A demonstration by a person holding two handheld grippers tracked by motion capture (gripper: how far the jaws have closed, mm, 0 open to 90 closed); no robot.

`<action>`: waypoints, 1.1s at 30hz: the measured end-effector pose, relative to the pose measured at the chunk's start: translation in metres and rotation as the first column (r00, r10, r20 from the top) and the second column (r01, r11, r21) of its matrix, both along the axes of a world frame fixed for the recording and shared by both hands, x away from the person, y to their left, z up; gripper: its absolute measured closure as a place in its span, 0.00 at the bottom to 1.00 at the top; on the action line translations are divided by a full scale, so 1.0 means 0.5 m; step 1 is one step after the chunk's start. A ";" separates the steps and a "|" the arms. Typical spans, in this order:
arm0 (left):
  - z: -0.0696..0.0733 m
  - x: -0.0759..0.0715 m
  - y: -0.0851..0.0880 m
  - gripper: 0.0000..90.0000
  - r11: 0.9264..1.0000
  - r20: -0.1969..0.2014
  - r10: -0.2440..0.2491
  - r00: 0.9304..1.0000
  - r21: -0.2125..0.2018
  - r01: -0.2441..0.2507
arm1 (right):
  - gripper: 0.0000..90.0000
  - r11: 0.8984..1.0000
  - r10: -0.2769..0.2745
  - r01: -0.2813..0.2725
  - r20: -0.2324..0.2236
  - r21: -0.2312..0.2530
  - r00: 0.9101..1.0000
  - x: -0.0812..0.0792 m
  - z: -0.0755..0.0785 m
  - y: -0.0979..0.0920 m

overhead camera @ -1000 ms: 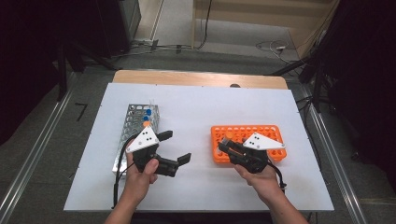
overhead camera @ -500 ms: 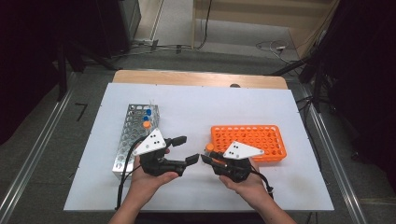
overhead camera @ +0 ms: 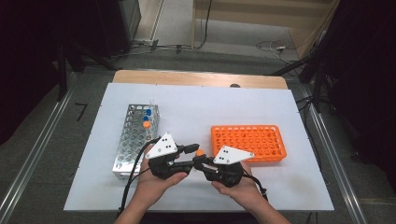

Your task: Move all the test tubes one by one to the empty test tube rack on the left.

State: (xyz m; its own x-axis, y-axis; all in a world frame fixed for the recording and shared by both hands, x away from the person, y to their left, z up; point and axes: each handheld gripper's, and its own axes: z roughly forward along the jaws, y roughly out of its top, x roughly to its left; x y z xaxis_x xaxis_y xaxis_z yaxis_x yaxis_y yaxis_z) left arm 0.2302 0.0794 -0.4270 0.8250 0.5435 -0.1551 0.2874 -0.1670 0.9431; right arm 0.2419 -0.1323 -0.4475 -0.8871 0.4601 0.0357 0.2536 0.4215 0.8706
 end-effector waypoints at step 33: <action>0.036 0.017 0.146 0.78 0.970 0.067 0.243 0.968 -0.015 -0.242 | 0.08 0.999 -0.049 0.049 -0.026 0.007 0.998 0.036 -0.001 -0.152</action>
State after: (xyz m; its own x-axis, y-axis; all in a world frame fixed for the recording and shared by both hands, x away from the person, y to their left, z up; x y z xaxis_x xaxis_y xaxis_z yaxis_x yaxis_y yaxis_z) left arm 0.2390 0.1522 -0.4091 0.6774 0.7277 -0.1078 0.2538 -0.0937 0.9627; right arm 0.2599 -0.2082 -0.4480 -0.8622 0.5028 0.0616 0.2959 0.4012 0.8669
